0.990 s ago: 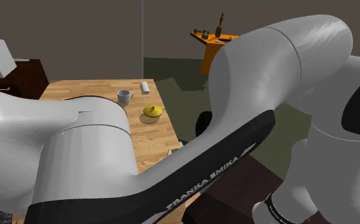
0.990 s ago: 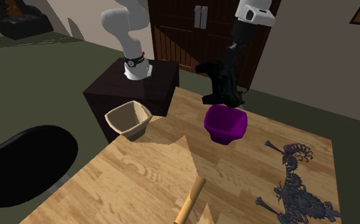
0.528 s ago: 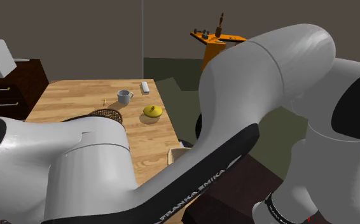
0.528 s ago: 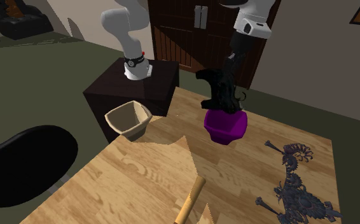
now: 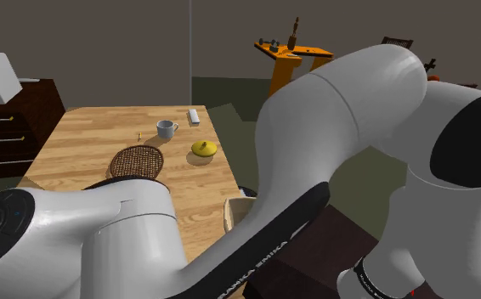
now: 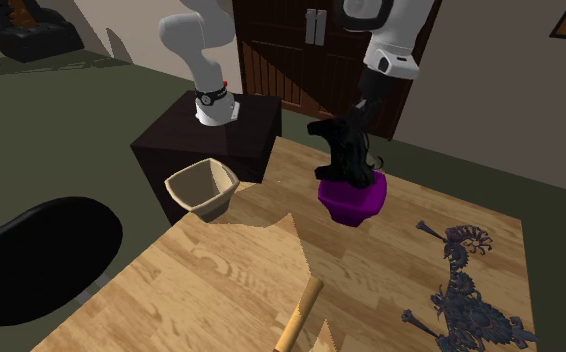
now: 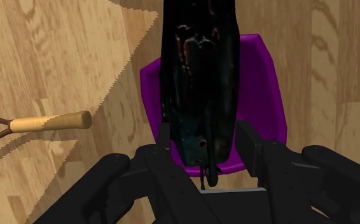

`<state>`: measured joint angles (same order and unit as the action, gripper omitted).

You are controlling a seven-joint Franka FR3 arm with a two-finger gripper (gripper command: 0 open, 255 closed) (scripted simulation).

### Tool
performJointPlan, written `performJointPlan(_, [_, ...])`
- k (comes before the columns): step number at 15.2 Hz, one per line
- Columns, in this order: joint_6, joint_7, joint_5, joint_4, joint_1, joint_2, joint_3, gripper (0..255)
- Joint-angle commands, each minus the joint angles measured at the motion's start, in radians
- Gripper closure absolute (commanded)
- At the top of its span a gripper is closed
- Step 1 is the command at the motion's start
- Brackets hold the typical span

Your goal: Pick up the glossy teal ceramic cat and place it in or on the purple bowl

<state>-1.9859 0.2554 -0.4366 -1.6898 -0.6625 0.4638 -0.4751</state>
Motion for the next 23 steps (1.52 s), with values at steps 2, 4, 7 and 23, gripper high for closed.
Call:
performJointPlan(2, [-0.026,0.013,-0.012,-0.015,-0.004,0.028,0.007,255])
performJointPlan(4, [-0.044,0.020,-0.021,-0.022,-0.007,0.041,0.011,255])
performJointPlan(7, [-0.044,0.020,-0.021,-0.022,-0.006,0.041,0.011,255])
performJointPlan(23, [0.059,-0.002,0.013,0.044,-0.014,-0.001,-0.010,0])
